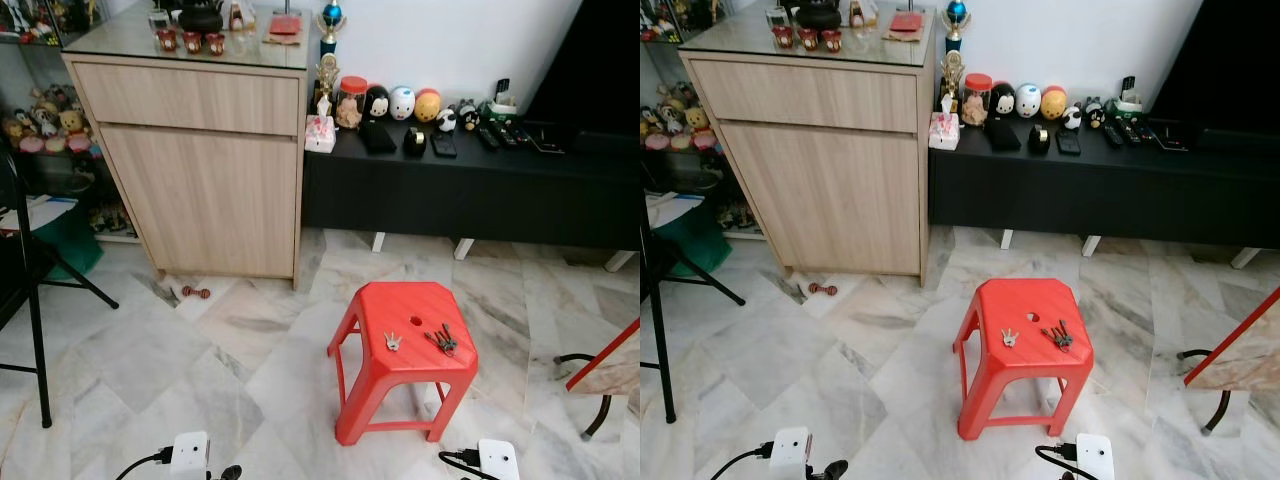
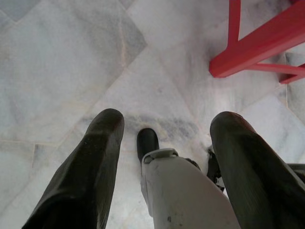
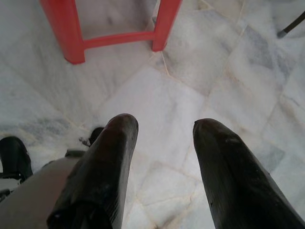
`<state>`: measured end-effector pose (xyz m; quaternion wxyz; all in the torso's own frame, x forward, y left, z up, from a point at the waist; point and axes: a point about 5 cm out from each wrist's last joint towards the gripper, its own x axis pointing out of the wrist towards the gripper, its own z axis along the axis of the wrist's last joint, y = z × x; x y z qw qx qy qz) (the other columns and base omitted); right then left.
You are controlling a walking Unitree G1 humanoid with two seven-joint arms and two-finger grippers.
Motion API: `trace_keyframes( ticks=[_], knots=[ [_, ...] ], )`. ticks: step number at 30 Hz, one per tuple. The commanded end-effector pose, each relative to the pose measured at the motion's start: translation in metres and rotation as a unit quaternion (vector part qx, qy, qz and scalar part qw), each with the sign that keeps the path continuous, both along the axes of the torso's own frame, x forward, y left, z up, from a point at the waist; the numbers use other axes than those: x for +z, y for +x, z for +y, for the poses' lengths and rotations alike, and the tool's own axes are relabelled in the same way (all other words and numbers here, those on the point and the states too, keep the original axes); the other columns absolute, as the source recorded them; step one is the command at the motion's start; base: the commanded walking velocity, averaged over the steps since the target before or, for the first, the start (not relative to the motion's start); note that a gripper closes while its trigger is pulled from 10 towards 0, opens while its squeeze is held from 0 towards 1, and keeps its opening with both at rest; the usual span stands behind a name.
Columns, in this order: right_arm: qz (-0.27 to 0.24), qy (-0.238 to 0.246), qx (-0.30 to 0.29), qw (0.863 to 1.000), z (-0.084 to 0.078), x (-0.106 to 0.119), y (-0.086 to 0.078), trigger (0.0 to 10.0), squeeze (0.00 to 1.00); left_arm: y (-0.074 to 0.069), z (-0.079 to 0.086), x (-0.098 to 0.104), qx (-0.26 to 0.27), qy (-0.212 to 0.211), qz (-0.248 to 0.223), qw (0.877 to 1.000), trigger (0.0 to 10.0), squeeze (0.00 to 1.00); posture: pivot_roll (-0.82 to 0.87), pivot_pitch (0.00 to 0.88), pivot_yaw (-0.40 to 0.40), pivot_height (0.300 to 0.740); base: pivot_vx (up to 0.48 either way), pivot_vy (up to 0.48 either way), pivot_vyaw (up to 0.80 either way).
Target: Hang keys on a hook
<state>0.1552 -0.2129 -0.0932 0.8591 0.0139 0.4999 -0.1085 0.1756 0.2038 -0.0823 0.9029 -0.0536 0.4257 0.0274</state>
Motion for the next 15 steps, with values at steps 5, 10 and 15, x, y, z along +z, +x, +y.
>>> trace_keyframes(
  ticks=[5,10,15],
  knots=[
    [-0.007,-0.005,0.007,1.0,-0.0007,0.0018,0.0039,10.0,0.0,0.0,-0.0003,-0.0001,-0.001,0.002,0.0,1.0,10.0,0.0,0.05,0.0,-0.1,0.74,0.293,0.0,0.11],
    [-0.009,0.0,-0.005,1.0,-0.0002,0.0017,0.0038,10.0,0.0,-0.0002,-0.0003,-0.0002,-0.001,0.002,0.0,1.0,10.0,0.0,0.04,0.0,-0.1,0.74,0.293,0.0,0.42],
    [-0.012,0.003,-0.008,1.0,0.0005,0.0018,0.0042,10.0,0.0,-0.0006,-0.0003,-0.0003,-0.002,0.002,0.001,1.0,10.0,0.0,0.05,0.0,-0.1,0.74,0.295,0.0,0.0]
  ],
)
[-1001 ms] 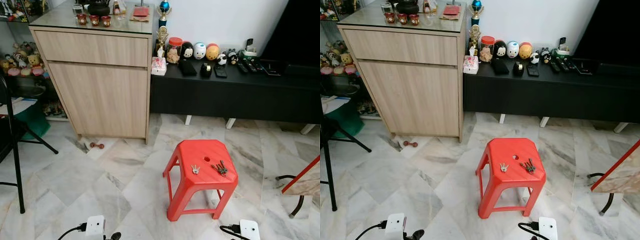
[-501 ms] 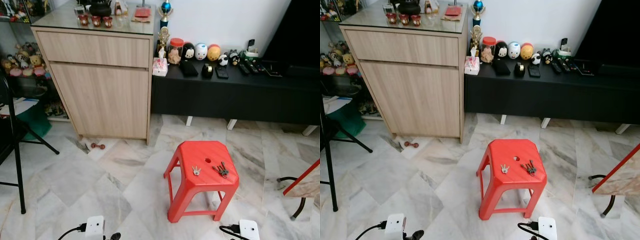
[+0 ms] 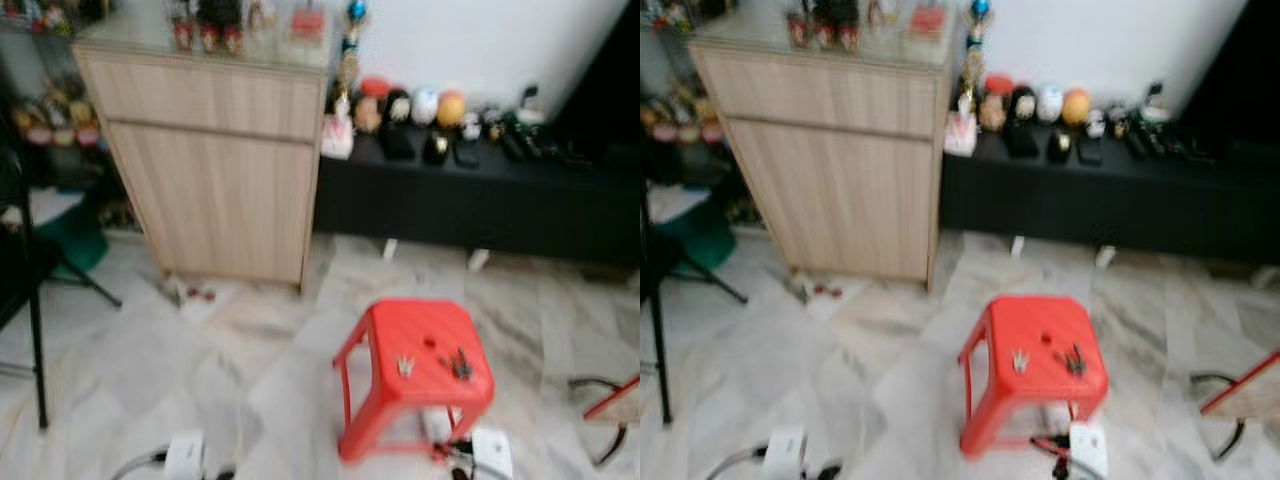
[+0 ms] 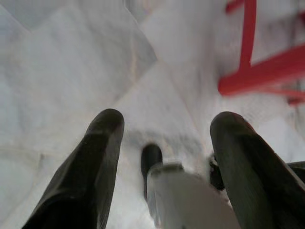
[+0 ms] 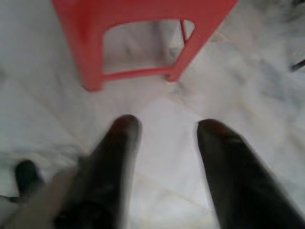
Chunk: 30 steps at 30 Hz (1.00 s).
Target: Hang keys on a hook
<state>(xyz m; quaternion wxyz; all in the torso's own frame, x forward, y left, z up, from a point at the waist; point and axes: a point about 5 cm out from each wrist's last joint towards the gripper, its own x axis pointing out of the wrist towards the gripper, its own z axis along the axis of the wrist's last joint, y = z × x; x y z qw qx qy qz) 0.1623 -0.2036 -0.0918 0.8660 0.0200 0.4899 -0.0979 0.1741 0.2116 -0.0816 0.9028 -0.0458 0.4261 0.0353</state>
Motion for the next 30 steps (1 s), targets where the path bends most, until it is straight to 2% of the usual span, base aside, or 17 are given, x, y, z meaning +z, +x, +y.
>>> trace_keyframes(
  ticks=[1,12,19,27,30],
  knots=[
    [0.001,-0.006,-0.011,1.0,-0.008,0.0,-0.003,10.0,0.0,0.001,-0.008,-0.001,-0.005,-0.008,0.0,1.0,10.0,0.0,0.05,0.0,-0.1,0.74,0.296,0.0,0.0],
    [-0.009,-0.004,-0.013,1.0,-0.006,0.002,0.002,10.0,0.0,0.001,-0.009,-0.001,-0.006,-0.009,0.0,1.0,10.0,0.0,0.05,0.0,-0.1,0.74,0.295,0.0,0.0],
    [-0.024,-0.001,-0.038,0.999,-0.009,0.004,0.006,10.0,0.0,0.001,-0.011,-0.002,-0.011,-0.009,0.002,1.0,10.0,0.0,0.05,0.0,-0.101,0.74,0.0,0.0,0.0],
    [-0.024,-0.001,-0.038,0.999,-0.009,0.004,0.006,10.0,0.0,0.001,-0.011,-0.002,-0.011,-0.009,0.002,1.0,10.0,0.0,0.05,0.0,-0.101,0.74,0.0,0.0,0.0],
    [-0.037,0.001,-0.053,0.998,-0.013,0.008,0.011,10.0,0.0,0.001,-0.011,-0.001,-0.014,-0.007,-0.002,1.0,10.0,0.0,0.04,0.0,-0.102,0.74,0.0,0.0,0.0]
  ],
)
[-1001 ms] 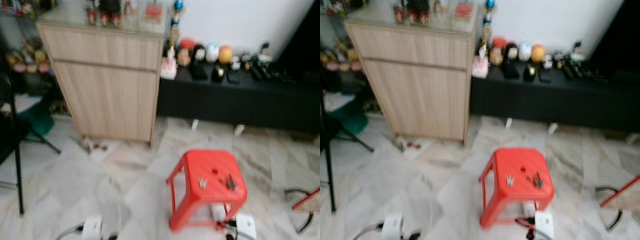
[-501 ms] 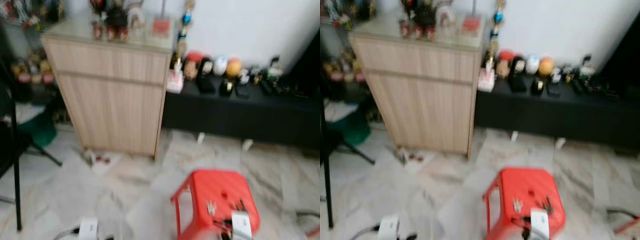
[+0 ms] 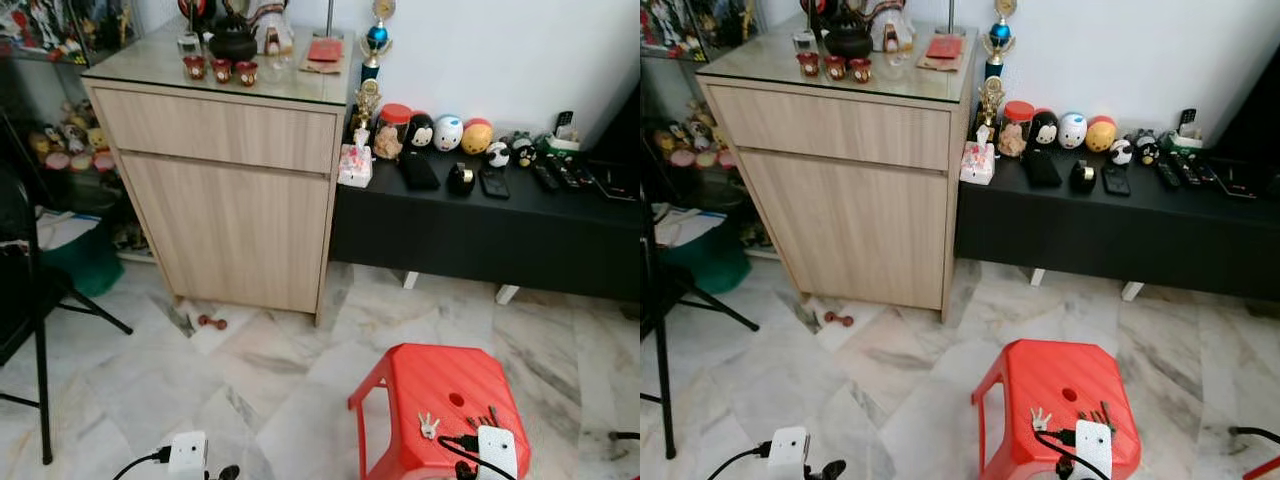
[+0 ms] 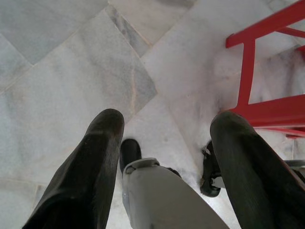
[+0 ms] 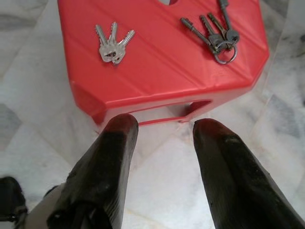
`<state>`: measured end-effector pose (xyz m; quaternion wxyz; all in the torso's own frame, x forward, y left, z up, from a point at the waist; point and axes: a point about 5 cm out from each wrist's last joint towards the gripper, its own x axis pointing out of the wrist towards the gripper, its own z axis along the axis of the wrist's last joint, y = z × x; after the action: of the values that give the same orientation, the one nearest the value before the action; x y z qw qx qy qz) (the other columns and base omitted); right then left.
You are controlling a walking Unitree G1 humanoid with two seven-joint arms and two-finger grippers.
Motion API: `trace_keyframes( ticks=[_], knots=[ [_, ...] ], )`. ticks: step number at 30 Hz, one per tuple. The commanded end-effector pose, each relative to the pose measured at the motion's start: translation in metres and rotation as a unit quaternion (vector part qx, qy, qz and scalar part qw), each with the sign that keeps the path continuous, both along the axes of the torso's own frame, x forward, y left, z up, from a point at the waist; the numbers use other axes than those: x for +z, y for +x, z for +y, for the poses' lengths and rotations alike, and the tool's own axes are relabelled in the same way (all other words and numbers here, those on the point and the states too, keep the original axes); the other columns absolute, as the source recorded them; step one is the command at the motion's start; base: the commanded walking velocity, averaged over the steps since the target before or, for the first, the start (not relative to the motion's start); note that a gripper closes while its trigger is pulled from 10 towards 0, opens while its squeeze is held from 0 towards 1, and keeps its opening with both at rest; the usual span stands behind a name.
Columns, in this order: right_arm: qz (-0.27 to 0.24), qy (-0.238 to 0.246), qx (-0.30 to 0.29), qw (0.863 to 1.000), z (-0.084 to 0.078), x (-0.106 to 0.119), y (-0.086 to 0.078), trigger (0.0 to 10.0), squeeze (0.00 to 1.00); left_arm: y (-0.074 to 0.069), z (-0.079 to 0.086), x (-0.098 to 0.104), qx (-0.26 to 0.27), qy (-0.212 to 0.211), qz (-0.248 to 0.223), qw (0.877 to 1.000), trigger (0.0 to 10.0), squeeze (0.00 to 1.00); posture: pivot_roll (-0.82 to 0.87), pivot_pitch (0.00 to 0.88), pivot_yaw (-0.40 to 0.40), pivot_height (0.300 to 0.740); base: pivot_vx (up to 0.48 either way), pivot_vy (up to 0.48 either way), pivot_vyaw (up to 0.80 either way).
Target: Hang keys on a hook
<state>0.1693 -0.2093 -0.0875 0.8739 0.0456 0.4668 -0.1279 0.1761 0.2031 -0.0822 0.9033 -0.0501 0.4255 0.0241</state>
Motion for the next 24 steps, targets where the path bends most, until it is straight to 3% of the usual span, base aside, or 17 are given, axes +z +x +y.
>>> trace_keyframes(
  ticks=[1,7,18,24],
  knots=[
    [-0.011,-0.003,-0.017,1.0,-0.008,0.004,0.005,10.0,0.0,-0.001,-0.003,0.0,-0.009,0.003,-0.002,1.0,10.0,0.0,0.04,0.0,-0.102,0.74,0.0,0.0,-0.79],
    [-0.011,-0.002,-0.019,1.0,-0.009,0.003,0.003,10.0,0.0,0.0,-0.003,0.0,-0.016,0.006,-0.003,1.0,10.0,0.0,0.05,0.0,-0.099,0.74,0.0,-0.175,-0.7],
    [-0.017,-0.001,-0.014,1.0,-0.006,0.004,0.005,10.0,0.0,0.0,-0.004,0.0,-0.015,0.005,-0.002,1.0,10.0,0.0,0.05,0.0,-0.1,0.74,0.0,-0.048,0.0],
    [-0.056,-0.001,-0.024,0.998,-0.007,0.012,0.019,10.0,0.0,-0.002,-0.005,-0.001,-0.014,0.005,0.0,1.0,10.0,0.0,0.04,0.0,-0.101,0.74,0.0,0.0,0.0]
  ],
)
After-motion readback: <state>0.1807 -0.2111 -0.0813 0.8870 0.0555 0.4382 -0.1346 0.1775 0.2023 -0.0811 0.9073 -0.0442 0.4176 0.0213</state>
